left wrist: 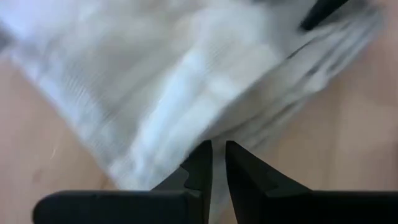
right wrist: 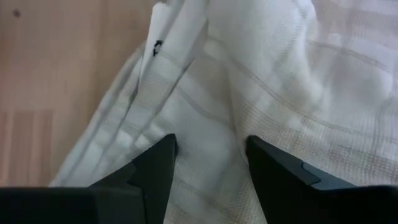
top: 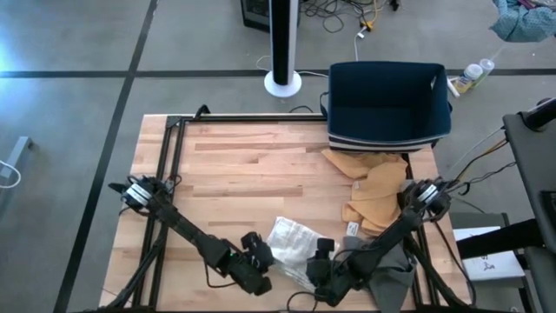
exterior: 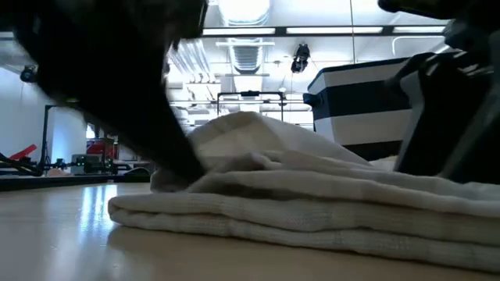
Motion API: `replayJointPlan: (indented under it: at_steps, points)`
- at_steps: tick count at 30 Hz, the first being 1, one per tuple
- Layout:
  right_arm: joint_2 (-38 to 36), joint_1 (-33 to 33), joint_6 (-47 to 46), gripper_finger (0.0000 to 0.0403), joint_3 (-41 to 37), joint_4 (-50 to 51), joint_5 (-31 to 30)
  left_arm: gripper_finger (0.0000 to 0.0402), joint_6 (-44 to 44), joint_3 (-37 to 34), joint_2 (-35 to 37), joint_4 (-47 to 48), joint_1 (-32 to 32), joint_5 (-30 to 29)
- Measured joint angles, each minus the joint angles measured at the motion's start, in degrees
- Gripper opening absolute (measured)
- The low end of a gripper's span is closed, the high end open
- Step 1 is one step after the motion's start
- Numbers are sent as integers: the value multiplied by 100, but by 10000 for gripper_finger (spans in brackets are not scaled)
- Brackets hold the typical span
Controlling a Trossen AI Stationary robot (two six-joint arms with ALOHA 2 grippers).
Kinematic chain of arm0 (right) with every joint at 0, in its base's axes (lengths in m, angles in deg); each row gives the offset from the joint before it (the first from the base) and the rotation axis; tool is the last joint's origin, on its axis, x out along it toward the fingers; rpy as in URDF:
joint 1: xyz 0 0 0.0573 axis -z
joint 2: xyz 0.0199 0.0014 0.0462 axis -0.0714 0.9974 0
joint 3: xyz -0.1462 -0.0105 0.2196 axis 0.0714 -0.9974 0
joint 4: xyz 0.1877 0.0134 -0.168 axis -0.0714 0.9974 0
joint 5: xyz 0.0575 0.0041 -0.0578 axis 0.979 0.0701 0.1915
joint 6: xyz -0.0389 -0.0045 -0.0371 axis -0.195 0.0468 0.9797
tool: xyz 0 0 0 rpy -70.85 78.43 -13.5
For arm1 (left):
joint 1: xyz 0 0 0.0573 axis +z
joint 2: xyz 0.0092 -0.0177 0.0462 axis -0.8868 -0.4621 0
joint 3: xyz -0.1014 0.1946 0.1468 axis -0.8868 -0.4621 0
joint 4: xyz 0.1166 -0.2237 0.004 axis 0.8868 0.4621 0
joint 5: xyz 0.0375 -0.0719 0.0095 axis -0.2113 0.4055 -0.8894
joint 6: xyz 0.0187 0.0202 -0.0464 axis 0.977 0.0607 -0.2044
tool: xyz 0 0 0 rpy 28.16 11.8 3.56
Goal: Fold towel
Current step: Fold the white towel
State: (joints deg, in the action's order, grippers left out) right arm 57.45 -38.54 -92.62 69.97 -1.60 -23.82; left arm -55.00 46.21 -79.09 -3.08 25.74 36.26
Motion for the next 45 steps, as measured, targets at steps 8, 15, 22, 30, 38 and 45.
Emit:
replayJointPlan:
  at_steps: [8,15,22,30,38,45]
  points:
    - [-533,-224,594,191,-13,-60,244,37,-237,-320,-3,-76,6,-12]
    - [-436,-197,569,188,-30,-593,-288,37,221,-87,29,557,46,-298]
    - [-51,-159,397,184,-46,-763,-411,37,166,630,117,1987,49,-756]
    - [-70,-362,669,183,57,-956,-354,37,566,714,-384,-839,-407,-1065]
    - [106,-277,871,183,42,-1013,-130,37,820,2037,-1802,-852,-80,-430]
    - [244,-219,895,177,46,-1049,11,37,591,2329,-1906,-151,-76,-324]
